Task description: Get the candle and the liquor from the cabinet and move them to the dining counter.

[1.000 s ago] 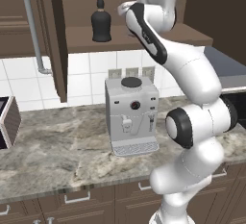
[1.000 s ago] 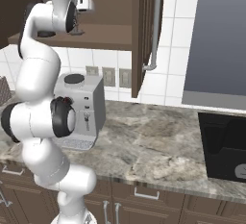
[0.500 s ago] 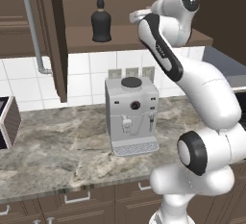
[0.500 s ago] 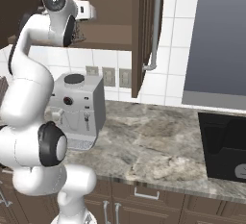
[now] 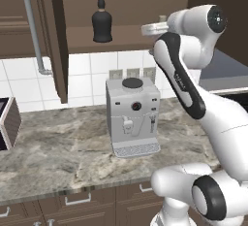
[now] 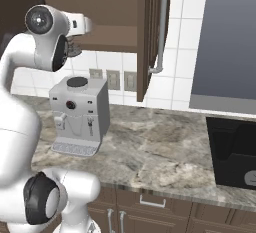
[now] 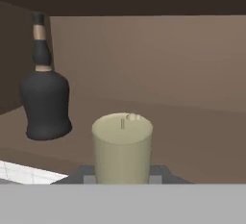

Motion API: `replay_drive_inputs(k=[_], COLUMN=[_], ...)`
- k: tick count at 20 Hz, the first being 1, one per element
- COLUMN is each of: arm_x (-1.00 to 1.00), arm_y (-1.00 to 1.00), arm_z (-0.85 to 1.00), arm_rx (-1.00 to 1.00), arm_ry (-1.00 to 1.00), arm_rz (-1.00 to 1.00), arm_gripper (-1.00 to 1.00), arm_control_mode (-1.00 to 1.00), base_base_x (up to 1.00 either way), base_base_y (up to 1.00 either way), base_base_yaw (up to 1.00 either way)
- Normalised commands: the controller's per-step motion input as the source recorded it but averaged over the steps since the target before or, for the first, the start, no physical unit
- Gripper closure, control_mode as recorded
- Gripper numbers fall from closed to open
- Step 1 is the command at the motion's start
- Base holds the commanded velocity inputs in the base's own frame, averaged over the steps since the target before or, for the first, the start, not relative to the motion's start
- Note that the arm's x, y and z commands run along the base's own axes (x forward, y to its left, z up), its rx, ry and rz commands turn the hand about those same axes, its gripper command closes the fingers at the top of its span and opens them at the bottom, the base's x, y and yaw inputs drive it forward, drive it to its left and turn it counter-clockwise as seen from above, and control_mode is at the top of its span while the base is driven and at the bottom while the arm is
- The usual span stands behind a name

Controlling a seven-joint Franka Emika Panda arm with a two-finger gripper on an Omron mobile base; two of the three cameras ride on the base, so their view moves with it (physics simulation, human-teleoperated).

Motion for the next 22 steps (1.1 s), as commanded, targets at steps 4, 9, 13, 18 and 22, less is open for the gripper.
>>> replay_drive_inputs(k=[4, 9, 13, 18, 22], arm_x=[-0.85, -0.64, -0.51, -0.22, -0.13], arm_y=[0.00, 0.00, -0.16, -0.24, -0.18], arm_z=[0.00, 0.00, 0.00, 0.00, -0.07], arm_rx=[0.00, 0.00, 0.00, 0.00, 0.00], arm_ry=[0.00, 0.03, 0.07, 0.13, 0.11], arm_rz=[0.00, 0.00, 0.00, 0.00, 0.00], arm_gripper=[1.00, 1.00, 1.00, 1.00, 1.00], arm_control_mode=[-1.00, -1.00, -1.00, -1.00, -1.00], base_base_x=[0.00, 0.00, 0.00, 0.00, 0.00], base_base_y=[0.00, 0.00, 0.00, 0.00, 0.00], base_base_yaw=[0.00, 0.00, 0.00, 0.00, 0.00])
